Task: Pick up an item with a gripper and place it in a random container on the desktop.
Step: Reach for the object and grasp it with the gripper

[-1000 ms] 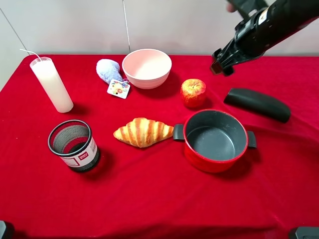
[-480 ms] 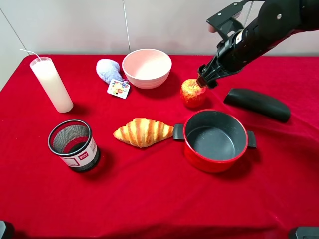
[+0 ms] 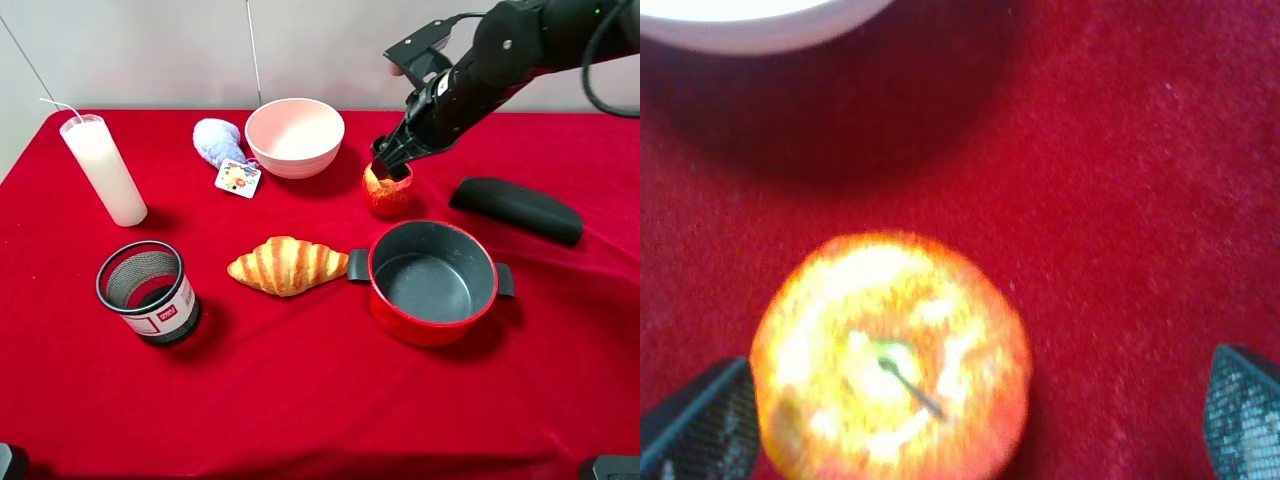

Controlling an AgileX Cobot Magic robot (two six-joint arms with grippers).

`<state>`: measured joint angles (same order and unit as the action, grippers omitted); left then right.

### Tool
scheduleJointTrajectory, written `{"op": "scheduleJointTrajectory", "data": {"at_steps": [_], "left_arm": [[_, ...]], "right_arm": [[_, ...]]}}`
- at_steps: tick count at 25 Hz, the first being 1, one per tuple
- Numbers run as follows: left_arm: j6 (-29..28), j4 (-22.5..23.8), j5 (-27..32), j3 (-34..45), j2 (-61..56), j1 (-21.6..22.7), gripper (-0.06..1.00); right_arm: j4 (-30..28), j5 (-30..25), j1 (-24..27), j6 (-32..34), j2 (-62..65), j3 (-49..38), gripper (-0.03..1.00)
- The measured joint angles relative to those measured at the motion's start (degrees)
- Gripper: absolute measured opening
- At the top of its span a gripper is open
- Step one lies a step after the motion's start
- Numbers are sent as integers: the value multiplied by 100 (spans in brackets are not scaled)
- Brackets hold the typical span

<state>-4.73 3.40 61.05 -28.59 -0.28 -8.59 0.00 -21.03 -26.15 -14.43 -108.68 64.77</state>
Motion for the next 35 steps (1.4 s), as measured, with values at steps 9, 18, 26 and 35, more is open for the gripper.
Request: {"op": "scheduleJointTrajectory", "data": {"at_steps": [9, 18, 26, 35], "left_arm": [[0, 0, 0, 0, 0, 0, 90], [0, 0, 0, 0, 0, 0, 90], [0, 0, 0, 0, 0, 0, 90], [0, 0, 0, 0, 0, 0, 90]], "right_arm": [[194, -1, -94, 0, -449, 210, 69], [262, 66, -128, 0, -854, 282, 69], [262, 123, -128, 0, -1019, 282, 69], [268, 128, -128, 0, -1065, 285, 62]]}}
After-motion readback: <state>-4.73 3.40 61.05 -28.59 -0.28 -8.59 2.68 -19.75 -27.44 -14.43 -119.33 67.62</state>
